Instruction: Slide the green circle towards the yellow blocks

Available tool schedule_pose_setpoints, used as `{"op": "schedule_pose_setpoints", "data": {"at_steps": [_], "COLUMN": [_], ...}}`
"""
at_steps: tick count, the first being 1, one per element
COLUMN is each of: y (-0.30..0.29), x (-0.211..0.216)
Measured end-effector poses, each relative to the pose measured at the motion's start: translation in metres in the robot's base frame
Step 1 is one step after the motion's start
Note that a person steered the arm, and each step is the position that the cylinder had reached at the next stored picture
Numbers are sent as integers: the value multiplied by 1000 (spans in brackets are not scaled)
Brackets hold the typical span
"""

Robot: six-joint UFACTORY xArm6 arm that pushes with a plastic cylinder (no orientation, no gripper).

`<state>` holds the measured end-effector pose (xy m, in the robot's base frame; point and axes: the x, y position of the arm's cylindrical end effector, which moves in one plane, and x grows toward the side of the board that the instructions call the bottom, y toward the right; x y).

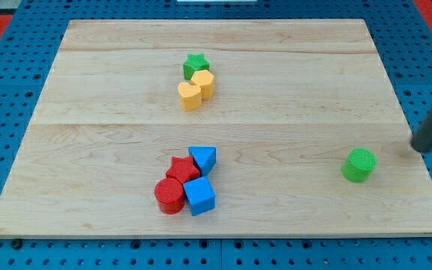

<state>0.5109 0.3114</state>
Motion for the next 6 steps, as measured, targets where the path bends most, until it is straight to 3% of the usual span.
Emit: {"op": "schedule_pose_setpoints", "data": {"at_steps": [1,4,6], "y": [3,-158,-221], "x": [28,30,-17]}}
